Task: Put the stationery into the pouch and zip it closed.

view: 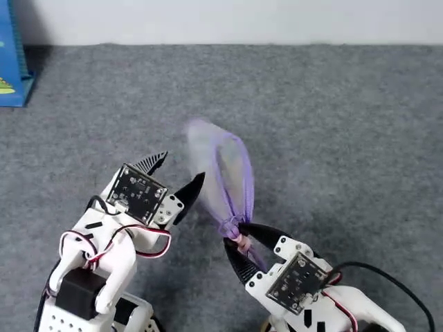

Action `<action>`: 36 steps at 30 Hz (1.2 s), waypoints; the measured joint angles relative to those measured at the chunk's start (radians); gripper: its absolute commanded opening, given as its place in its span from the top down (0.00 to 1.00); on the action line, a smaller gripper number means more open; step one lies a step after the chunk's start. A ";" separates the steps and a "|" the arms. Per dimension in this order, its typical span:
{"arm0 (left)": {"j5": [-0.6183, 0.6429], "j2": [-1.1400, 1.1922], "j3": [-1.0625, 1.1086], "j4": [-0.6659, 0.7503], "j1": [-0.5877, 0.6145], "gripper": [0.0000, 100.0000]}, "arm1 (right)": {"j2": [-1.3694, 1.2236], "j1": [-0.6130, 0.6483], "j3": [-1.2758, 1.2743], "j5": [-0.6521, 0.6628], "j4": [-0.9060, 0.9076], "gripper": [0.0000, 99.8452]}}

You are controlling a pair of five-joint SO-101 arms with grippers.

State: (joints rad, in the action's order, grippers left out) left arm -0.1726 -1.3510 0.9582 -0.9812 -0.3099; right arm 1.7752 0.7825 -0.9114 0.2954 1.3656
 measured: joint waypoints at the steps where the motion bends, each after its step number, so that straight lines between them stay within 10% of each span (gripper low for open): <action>1: 0.000 0.000 0.000 0.000 0.000 0.76 | 0.000 0.000 0.000 0.000 0.000 0.99; 21: -0.107 -0.005 -0.002 -0.249 -0.173 0.67 | 0.023 -0.112 0.032 0.000 0.002 0.99; 36: -0.074 -0.005 0.158 -0.080 -0.255 0.67 | 0.037 -0.114 0.121 0.000 0.087 0.99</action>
State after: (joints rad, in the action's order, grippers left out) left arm -0.2463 -1.3556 1.1162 -1.0610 -0.5646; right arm 1.8121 0.6690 -0.7902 0.2954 1.4530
